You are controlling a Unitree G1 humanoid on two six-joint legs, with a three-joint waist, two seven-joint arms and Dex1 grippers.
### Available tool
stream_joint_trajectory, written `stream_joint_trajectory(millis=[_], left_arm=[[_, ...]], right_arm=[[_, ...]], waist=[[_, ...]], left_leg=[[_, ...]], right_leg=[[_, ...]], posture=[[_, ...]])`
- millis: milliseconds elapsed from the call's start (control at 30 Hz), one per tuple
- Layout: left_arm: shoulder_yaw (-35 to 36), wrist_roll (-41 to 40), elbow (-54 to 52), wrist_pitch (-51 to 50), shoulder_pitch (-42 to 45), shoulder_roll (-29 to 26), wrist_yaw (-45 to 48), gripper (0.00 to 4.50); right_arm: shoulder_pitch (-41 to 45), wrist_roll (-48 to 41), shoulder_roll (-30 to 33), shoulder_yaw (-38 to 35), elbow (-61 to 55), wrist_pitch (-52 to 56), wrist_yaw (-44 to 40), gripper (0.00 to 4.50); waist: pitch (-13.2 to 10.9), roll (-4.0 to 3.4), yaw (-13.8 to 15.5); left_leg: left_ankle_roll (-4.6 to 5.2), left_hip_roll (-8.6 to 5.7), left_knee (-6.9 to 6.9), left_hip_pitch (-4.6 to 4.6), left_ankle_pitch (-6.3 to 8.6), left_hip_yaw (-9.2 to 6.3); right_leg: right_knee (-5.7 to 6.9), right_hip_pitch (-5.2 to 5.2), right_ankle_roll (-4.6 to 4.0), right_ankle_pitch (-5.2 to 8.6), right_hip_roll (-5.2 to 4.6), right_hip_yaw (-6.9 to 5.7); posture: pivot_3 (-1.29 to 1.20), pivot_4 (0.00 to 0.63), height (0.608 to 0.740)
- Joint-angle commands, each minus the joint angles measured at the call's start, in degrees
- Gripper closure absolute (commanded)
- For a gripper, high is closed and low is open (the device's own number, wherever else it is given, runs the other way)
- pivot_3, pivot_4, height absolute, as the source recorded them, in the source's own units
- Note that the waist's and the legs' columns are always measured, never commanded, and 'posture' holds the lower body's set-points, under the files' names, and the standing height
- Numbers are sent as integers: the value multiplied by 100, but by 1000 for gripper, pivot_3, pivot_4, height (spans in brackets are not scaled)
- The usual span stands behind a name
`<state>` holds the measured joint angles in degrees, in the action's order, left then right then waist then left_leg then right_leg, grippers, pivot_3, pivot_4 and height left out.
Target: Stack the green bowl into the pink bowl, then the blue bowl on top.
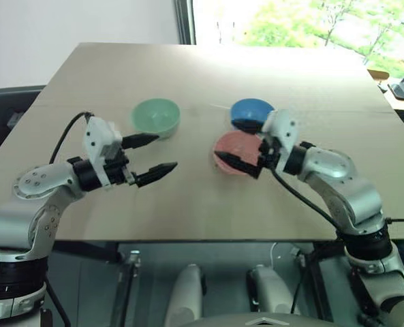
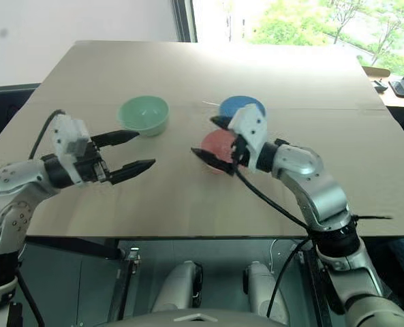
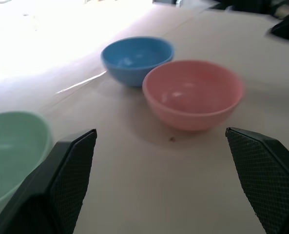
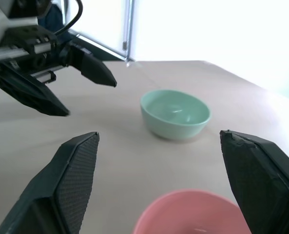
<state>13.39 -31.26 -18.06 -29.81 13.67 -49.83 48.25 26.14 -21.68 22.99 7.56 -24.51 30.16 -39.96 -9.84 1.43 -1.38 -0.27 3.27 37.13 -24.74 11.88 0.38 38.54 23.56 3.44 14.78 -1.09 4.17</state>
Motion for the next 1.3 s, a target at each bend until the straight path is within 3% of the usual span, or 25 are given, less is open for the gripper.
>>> stream_joint_trajectory(millis=[33,133,233,400,700,800,867,933,1167,1300], left_arm=[[-225,363,-48,-26,385,-102,-211,0],[-452,529,133,3,713,-81,-144,0],[-1045,1285,332,-343,1203,-404,-365,0],[-1991,2488,1135,67,2022,-672,-231,0],[-3325,3998,2814,874,3187,44,26,0],[-3523,4236,3243,1104,3349,168,219,650],[-3483,4278,3378,1056,3457,267,248,1395],[-3447,4307,3483,1014,3537,326,309,1856],[-3342,4404,3800,1150,3728,519,281,4325],[-3140,4103,3636,1358,3808,627,553,4445]], right_arm=[[-388,-581,171,-649,-510,116,-60,135],[-741,-563,358,-889,-682,-49,7,135],[-1017,-705,573,-1219,-865,-72,-17,135],[-1525,-725,1155,-1515,-933,-452,-513,135],[-1481,-498,1527,-1537,-437,-969,-773,135],[-1318,-302,1541,-1358,-284,-1096,-792,0],[-1284,-285,1521,-1332,-272,-1119,-789,0],[-1273,-316,1503,-1356,-285,-1123,-765,0],[-1393,-244,1485,-1365,-356,-1206,-657,0],[-1474,-204,1509,-1435,-413,-1196,-566,0]], waist=[[0,-1,20],[-1,-1,34],[-1,-2,40],[-1,-1,62],[-3,3,67],[-4,2,39],[-4,3,41],[-5,3,56],[-4,3,68],[-5,3,66]], left_leg=[[0,0,0,0,0,2],[0,0,-1,2,0,2],[0,1,-1,4,0,3],[0,-3,0,2,0,6],[0,-4,7,-3,0,7],[0,-3,7,-2,0,7],[0,-2,5,-2,0,5],[0,-2,5,-6,0,3],[0,-4,8,-5,0,4],[0,-4,8,-7,0,3]], right_leg=[[0,0,0,0,0,1],[3,2,-1,1,3,2],[4,2,-1,1,4,4],[0,1,0,1,3,6],[0,1,1,1,5,8],[1,2,1,1,6,9],[1,4,1,1,8,9],[3,6,0,1,8,7],[3,3,1,1,5,7],[3,3,1,1,5,7]], posture=[[0,150,740],[0,150,740],[0,150,740],[0,150,740],[0,150,740],[0,150,740],[0,150,740],[0,150,740],[0,150,740],[0,150,740]])
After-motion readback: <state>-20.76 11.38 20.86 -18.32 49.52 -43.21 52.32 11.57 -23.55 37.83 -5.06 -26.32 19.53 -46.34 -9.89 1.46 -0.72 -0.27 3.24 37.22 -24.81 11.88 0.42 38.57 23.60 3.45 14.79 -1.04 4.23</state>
